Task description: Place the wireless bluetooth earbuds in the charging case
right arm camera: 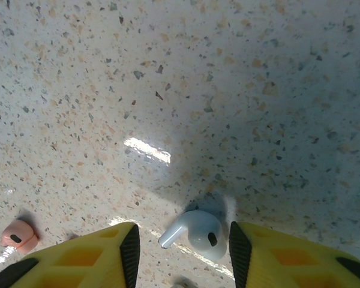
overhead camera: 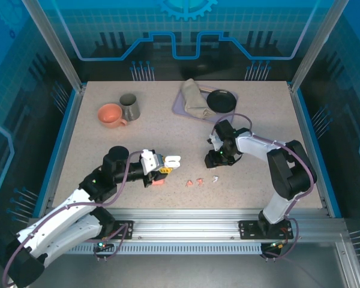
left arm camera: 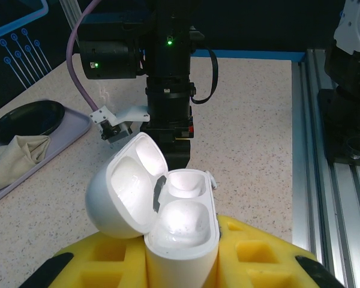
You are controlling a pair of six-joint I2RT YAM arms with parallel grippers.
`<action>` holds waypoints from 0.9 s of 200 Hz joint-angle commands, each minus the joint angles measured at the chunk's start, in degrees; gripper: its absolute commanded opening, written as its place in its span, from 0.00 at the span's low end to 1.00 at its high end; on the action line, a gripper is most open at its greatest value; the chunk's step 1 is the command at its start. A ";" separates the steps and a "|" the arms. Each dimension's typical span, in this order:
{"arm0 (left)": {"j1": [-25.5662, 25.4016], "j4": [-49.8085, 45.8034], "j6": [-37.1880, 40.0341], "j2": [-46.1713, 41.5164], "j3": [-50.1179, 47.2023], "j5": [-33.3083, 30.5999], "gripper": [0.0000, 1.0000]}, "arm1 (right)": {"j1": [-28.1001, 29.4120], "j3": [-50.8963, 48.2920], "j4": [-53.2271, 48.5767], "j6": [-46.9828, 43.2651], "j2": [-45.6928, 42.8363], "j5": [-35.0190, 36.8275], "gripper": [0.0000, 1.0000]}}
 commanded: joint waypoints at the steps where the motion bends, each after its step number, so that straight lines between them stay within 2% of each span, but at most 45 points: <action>1: -0.39 -0.62 -0.40 -0.16 2.03 0.43 0.00 | -0.85 0.95 -1.07 0.21 1.23 -1.43 0.46; 82: -0.39 -0.77 -0.49 -0.36 2.02 0.46 0.00 | -0.42 0.18 -1.98 0.36 1.24 -3.40 0.41; 180: -0.51 -1.03 -0.49 -0.39 2.00 0.65 0.00 | -0.41 0.79 -0.32 1.87 3.19 -0.86 0.36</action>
